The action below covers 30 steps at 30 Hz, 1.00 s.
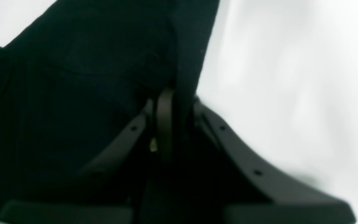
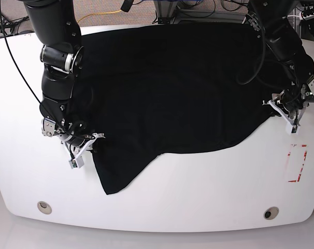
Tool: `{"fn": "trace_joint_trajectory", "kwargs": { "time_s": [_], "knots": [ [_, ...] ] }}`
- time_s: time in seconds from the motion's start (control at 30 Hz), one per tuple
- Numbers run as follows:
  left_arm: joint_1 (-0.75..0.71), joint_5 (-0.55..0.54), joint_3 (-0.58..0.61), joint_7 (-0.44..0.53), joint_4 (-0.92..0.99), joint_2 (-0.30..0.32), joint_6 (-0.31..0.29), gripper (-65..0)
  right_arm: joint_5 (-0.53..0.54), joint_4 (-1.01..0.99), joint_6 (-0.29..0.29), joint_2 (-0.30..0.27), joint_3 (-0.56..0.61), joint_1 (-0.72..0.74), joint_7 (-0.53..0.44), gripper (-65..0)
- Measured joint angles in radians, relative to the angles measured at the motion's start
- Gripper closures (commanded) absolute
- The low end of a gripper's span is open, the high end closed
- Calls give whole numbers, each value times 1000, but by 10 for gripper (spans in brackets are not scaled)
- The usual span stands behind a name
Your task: Fold the T-shirt properly
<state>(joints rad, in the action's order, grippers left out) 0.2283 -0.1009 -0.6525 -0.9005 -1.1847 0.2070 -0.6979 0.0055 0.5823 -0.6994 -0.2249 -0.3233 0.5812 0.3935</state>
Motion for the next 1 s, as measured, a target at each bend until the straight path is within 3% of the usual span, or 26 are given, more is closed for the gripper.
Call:
{"fn": "trace_joint_trajectory", "kwargs": {
  "time_s": [0.23,0.53,0.7,0.8,0.93,1.0],
  "knots": [
    [-97,36,15,-28,-195,-7,0,-71,1,0,0,0,-3,-1,-1,-70],
    [-234,27,204,-19,-511,-12,-3,-71,1,0,-1,0,-3,-1,3,-68],
    [-314,36,283,-27,-592,-2,-3,-78,1,0,0,2,-3,0,2,-68],
    [-322,29,273,-28,-614,-10,-5,-158,2,1,-1,3,-3,-5,-1,-68],
    [-296,21,148,-26,-606,-14,-7,-386,5,2,-1,0,-3,-12,-13,-68],
    [-272,45,70,-30,-566,-1,4,-435,7,4,-1,0,-3,-14,-15,-68]
  ]
}}
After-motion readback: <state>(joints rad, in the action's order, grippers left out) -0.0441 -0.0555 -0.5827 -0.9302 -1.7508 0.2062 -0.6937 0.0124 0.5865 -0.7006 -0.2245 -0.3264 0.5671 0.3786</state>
